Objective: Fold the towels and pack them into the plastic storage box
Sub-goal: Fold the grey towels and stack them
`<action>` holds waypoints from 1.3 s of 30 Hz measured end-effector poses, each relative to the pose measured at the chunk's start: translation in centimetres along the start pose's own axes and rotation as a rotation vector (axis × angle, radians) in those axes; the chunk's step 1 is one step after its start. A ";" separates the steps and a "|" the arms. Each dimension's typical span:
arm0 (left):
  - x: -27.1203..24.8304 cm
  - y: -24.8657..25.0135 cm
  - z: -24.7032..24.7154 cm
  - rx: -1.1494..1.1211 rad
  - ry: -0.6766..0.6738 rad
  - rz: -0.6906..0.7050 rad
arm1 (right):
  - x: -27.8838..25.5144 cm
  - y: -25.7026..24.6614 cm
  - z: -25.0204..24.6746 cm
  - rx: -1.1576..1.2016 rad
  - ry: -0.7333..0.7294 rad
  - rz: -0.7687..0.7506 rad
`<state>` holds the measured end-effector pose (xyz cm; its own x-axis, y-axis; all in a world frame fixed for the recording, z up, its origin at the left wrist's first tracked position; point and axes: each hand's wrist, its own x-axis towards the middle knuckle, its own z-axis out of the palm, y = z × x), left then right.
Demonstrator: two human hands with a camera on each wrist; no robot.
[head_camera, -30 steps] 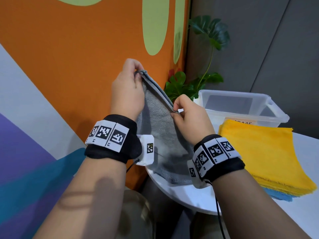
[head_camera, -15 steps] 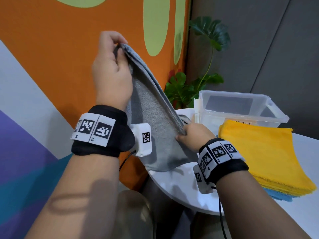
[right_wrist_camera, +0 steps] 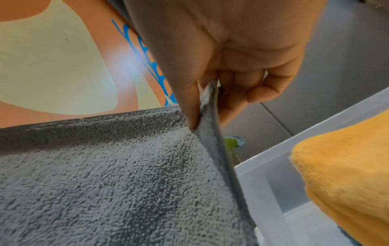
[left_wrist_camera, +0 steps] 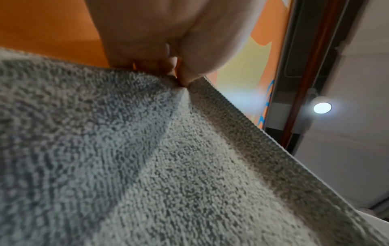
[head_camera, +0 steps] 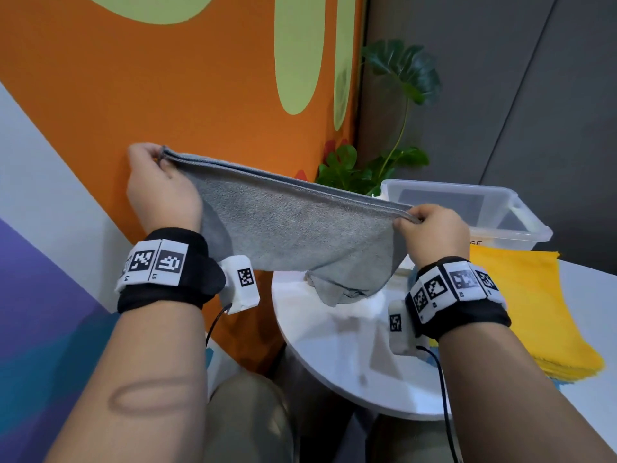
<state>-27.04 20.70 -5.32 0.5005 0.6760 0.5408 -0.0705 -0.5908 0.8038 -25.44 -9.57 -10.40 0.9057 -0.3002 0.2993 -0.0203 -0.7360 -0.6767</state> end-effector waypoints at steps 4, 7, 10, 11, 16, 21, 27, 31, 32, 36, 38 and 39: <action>-0.1 -0.1 0.1 0.020 0.007 -0.020 | 0.1 0.0 -0.5 0.153 0.130 0.044; -0.2 0.1 0.1 0.024 0.012 -0.032 | 0.2 -0.2 -0.8 0.283 0.215 0.080; -0.3 0.1 0.2 0.034 0.022 -0.037 | 0.4 -0.3 -1.5 0.383 0.280 0.092; -0.4 0.1 0.3 0.037 0.022 -0.038 | 0.5 -0.3 -1.7 0.373 0.283 0.076; -0.7 -0.4 0.7 0.010 0.031 -0.030 | 0.5 -0.3 -2.2 0.372 0.303 0.049; -1.2 -0.9 1.2 0.006 0.018 -0.017 | 0.3 -0.6 -1.8 0.458 0.350 0.025; -1.8 -1.2 1.3 0.028 -0.001 -0.024 | 0.1 0.2 -1.9 0.448 0.394 -0.002; -2.1 -1.4 1.6 0.042 -0.036 -0.035 | 0.1 1.1 -2.0 0.399 0.372 0.038; -2.2 -1.4 1.7 0.042 -0.051 -0.041 | 0.2 1.3 -2.1 0.383 0.364 0.055; -2.4 -1.3 2.1 0.072 -0.164 -0.118 | 0.4 1.7 -2.3 0.330 0.304 0.151; -2.5 -1.3 2.4 0.102 -0.232 -0.183 | 0.4 1.7 -2.3 0.314 0.258 0.187; -2.5 -1.4 2.6 0.117 -0.274 -0.211 | 0.4 1.6 -2.2 0.308 0.235 0.200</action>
<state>-25.96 18.65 -8.44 0.7073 0.6548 0.2664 0.1507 -0.5078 0.8482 -26.08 -12.22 -9.92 0.7751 -0.5747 0.2626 -0.0260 -0.4442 -0.8955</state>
